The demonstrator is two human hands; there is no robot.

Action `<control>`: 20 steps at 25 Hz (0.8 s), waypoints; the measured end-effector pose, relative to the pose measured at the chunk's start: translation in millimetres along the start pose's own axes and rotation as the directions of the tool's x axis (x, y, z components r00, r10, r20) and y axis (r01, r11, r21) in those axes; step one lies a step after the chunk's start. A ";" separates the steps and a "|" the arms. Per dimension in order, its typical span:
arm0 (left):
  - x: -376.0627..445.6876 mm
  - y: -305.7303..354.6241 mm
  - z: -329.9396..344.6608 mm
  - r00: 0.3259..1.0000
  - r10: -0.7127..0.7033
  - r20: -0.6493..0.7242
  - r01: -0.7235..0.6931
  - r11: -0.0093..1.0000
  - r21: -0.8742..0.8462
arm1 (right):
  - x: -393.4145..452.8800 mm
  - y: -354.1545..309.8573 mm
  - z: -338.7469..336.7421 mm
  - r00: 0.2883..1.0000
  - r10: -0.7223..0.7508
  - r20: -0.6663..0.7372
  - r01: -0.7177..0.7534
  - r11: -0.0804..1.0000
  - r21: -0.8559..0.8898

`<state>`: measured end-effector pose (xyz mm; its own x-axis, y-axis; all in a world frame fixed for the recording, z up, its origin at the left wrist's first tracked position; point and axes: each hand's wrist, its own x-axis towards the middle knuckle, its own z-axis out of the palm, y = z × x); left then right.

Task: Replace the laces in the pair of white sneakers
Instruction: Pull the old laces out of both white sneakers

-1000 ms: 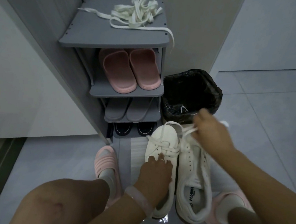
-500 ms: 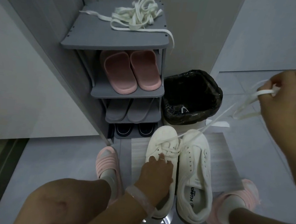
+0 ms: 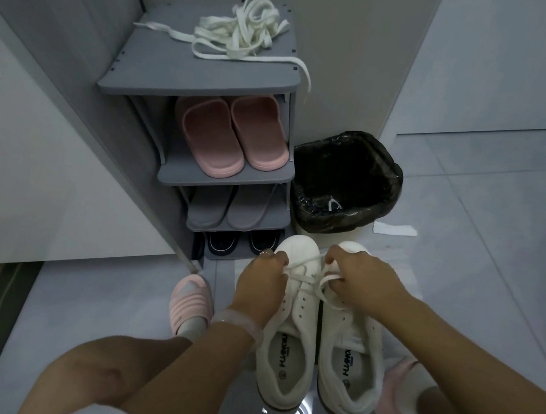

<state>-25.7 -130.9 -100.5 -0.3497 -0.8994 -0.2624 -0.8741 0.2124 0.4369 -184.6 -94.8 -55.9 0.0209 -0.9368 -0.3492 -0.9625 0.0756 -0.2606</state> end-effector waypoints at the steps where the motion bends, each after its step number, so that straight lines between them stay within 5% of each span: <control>1: 0.7 -0.4 2.6 1.000 0.014 -0.020 -0.014 1.000 0.008 | 2.0 -1.0 4.0 1.000 0.007 -0.015 -0.009 0.991 -0.132; 7: 2.4 1.2 -1.3 0.994 0.004 -0.112 -0.012 0.998 -0.067 | 8.1 -2.0 6.4 0.998 -0.026 -0.056 0.013 0.974 -0.228; 10: 2.4 2.7 -5.5 0.979 -0.144 -0.142 0.096 0.949 -0.300 | 6.2 -3.3 0.8 0.996 0.047 -0.077 -0.066 0.965 -0.255; 14: 9.4 -2.7 -2.4 0.869 -0.495 -0.011 0.307 0.556 -0.772 | -1.5 4.6 -13.7 0.987 0.103 -0.121 -0.128 0.967 -0.221; 20: 7.1 -5.9 -0.1 0.939 -0.341 -0.047 0.240 0.749 -0.618 | -30.1 -51.3 35.8 0.918 -0.356 0.177 0.384 0.908 -0.167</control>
<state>-23.0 -138.5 -104.9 -0.0144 -0.9350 -0.3545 -0.5300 -0.2934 0.7956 -126.2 -58.2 -64.2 0.4097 -0.8262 -0.3867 -0.9110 -0.3487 -0.2201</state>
